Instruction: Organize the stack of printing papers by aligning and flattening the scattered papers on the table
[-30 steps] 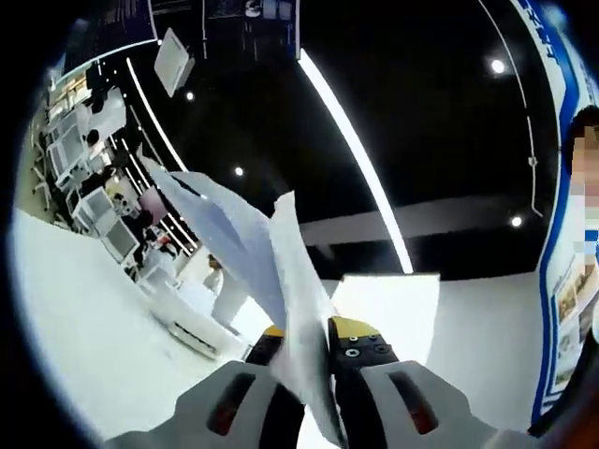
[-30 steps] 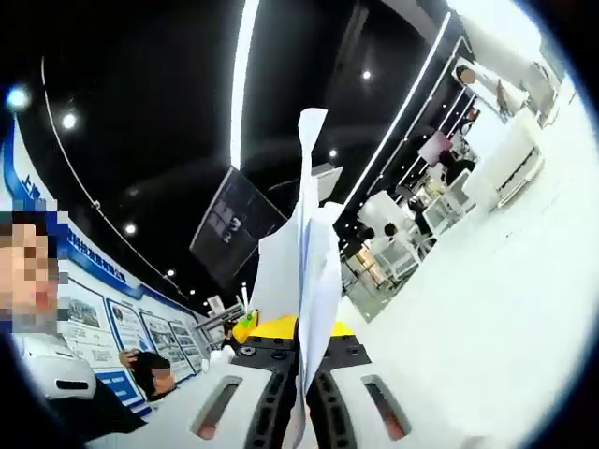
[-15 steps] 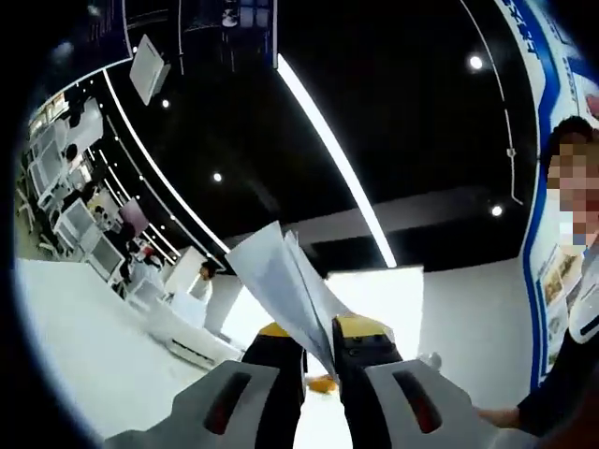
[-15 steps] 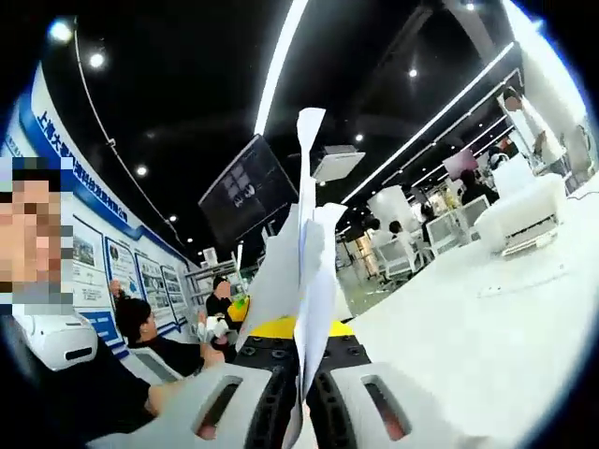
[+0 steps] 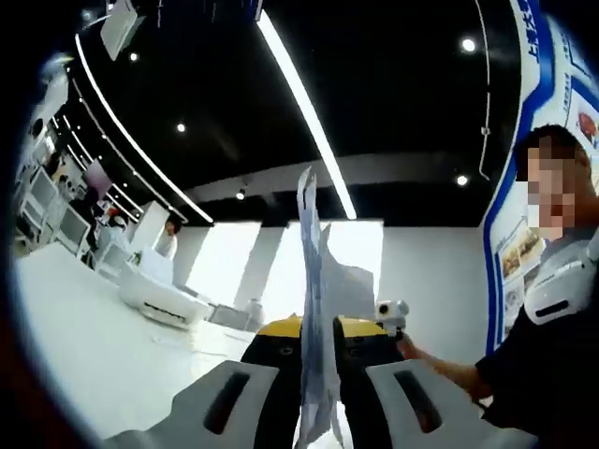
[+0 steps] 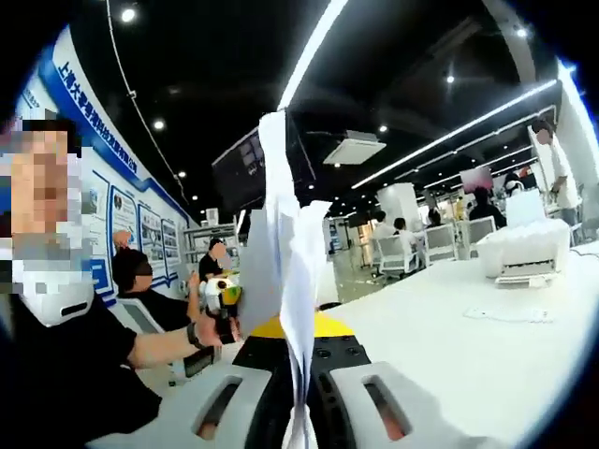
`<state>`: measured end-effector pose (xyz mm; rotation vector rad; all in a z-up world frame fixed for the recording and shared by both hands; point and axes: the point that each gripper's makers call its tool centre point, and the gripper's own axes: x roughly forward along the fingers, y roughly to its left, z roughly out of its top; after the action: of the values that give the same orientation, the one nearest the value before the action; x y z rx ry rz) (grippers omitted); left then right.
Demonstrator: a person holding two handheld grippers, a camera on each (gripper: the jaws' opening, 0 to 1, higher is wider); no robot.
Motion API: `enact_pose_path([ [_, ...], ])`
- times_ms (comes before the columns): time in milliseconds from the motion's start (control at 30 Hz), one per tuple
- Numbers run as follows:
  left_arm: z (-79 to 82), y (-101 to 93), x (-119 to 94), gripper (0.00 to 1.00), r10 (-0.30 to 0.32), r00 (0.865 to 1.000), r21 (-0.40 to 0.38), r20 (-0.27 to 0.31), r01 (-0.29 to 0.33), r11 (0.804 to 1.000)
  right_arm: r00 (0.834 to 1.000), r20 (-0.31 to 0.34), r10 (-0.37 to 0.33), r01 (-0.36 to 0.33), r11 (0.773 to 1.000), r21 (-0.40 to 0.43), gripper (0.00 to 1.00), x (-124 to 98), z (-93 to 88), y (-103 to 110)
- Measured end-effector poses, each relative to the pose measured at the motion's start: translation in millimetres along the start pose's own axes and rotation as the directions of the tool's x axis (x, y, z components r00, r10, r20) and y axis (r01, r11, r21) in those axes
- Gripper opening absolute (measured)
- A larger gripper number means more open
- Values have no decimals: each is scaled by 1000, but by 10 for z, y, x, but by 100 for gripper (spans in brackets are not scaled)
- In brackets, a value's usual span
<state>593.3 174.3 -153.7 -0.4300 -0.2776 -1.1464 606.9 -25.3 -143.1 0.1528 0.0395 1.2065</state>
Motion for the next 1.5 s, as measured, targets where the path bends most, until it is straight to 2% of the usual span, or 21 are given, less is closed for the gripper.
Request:
enact_pose_path([
  [100, -168, 2, 55, 13, 10, 998, 39, -64, -7, 999, 1000, 1, 13, -13, 1000, -11, 0, 10, -69, 33],
  [233, -356, 94, 103, 6, 53, 987, 141, -153, -31, 989, 1000, -3, -27, 27, 996, -82, 0, 17, -178, 0],
  [333, -411, 92, 136, 6, 61, 985, 153, -159, -36, 988, 997, 27, -70, 74, 981, -178, 0, -1, -250, -56],
  [433, -496, 73, 125, 7, 54, 985, 149, -164, -29, 988, 993, 4, -115, 114, 981, -156, 0, -27, -424, -127],
  [533, -615, 99, 76, 7, 82, 982, 113, -172, -63, 992, 992, -17, -129, 124, 979, -162, 0, -37, -567, -125],
  [633, -691, 96, 41, 7, 102, 981, 130, -165, -81, 988, 991, -12, -135, 132, 980, -148, 0, -51, -597, -107],
  [733, -551, 105, 104, 6, 109, 987, 129, -118, -94, 987, 989, 39, -146, 150, 977, -154, 0, -45, -448, -90],
  [767, -476, 82, 145, 6, 103, 990, 140, -98, -89, 986, 985, 70, -157, 168, 968, -188, 0, -43, -357, -103],
  [900, -218, 11, 321, 6, 97, 994, 274, -49, -80, 958, 973, 169, -155, 198, 940, -279, 0, -57, -79, -63],
  [967, -200, 12, 359, 6, 108, 993, 314, -44, -88, 945, 974, 176, -144, 188, 947, -261, 0, -64, -104, -72],
  [1033, -236, 33, 371, 6, 114, 992, 316, -45, -94, 944, 972, 188, -143, 186, 954, -234, 0, -68, -174, -90],
  [1100, -302, 59, 367, 7, 124, 991, 306, -48, -103, 946, 970, 197, -140, 187, 951, -247, 0, -71, -285, -91],
  [1167, -376, 110, 339, 8, 155, 986, 294, -55, -132, 947, 972, 162, -172, 212, 938, -274, 0, -85, -441, -151],
  [1267, -444, 100, 336, 9, 162, 985, 282, -62, -138, 949, 972, 129, -198, 218, 962, -164, 23, -80, -574, -204],
  [1300, -453, 84, 346, 9, 159, 985, 282, -63, -135, 950, 975, 123, -185, 201, 970, -135, 24, -78, -591, -192],
  [1367, -472, 43, 366, 9, 149, 987, 279, -65, -125, 952, 977, 119, -179, 196, 969, -152, 19, -85, -598, -173],
  [1433, -508, 17, 377, 10, 145, 987, 276, -71, -121, 954, 978, 107, -179, 195, 966, -169, 20, -84, -617, -142],
  [1500, -575, 0, 375, 15, 149, 984, 269, -96, -119, 956, 979, 87, -186, 199, 963, -180, 24, -97, -645, -136],
])
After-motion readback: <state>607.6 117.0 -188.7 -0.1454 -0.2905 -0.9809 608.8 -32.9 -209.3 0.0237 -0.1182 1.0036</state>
